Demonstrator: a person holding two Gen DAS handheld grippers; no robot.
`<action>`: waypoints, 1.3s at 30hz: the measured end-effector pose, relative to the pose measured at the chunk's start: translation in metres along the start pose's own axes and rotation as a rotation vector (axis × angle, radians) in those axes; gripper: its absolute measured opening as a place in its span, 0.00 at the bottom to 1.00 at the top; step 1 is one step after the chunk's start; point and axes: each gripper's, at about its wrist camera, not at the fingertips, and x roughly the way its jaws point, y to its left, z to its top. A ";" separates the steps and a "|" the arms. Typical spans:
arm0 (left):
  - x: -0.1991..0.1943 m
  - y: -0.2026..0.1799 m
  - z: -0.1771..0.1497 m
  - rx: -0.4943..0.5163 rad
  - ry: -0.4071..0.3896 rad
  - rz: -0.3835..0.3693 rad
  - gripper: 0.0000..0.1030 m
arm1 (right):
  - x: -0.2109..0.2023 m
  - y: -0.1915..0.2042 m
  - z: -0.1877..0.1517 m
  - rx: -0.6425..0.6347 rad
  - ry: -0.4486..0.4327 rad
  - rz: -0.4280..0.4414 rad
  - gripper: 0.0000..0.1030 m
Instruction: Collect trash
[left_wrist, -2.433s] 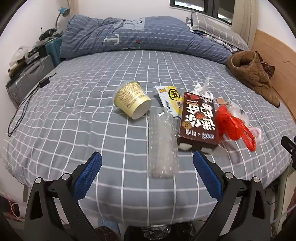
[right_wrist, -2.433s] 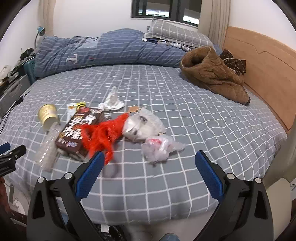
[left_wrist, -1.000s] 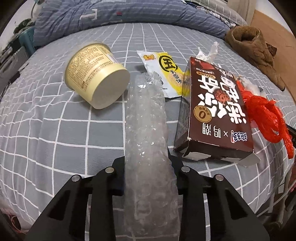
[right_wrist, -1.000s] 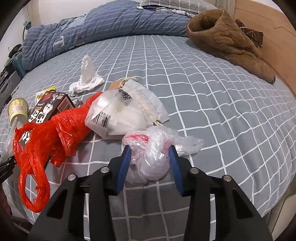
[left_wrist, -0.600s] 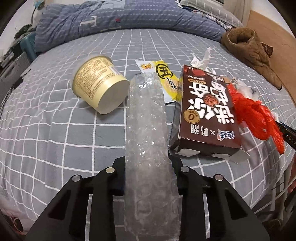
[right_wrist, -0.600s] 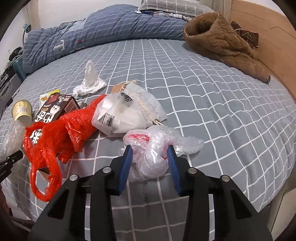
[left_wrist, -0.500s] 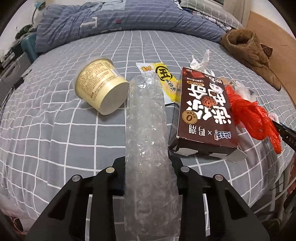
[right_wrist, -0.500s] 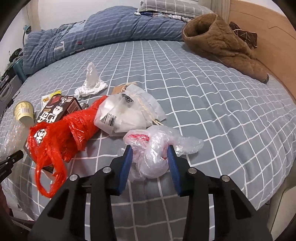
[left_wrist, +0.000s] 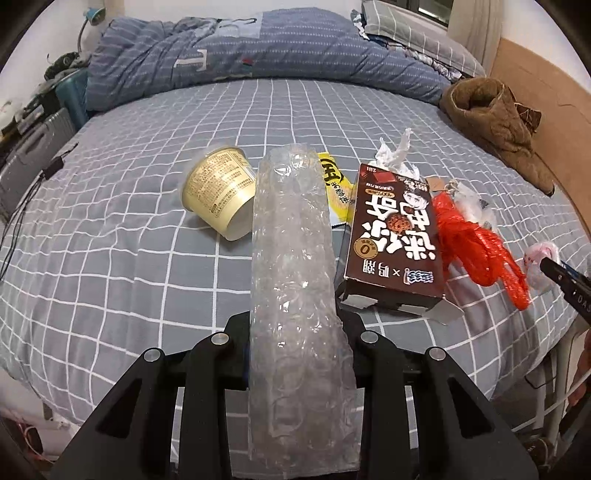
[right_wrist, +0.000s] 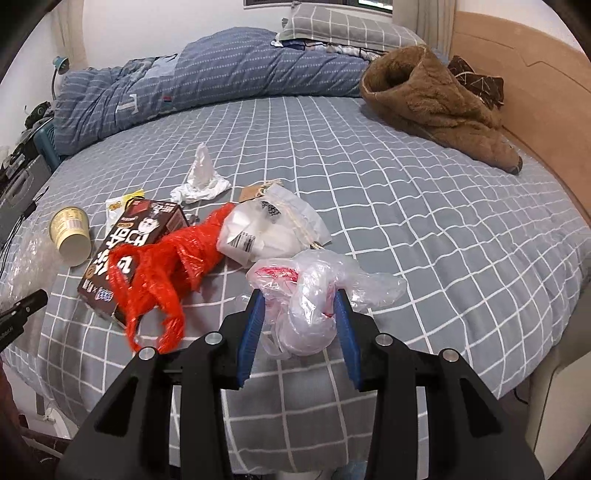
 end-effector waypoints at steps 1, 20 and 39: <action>-0.002 0.000 0.000 0.000 -0.002 0.001 0.29 | -0.003 0.000 -0.001 -0.001 -0.001 -0.001 0.36; -0.054 -0.005 -0.018 0.018 -0.021 -0.011 0.29 | -0.064 0.012 -0.024 -0.012 -0.030 0.001 0.36; -0.108 -0.004 -0.046 0.001 -0.053 -0.028 0.29 | -0.120 0.034 -0.051 -0.049 -0.064 0.003 0.36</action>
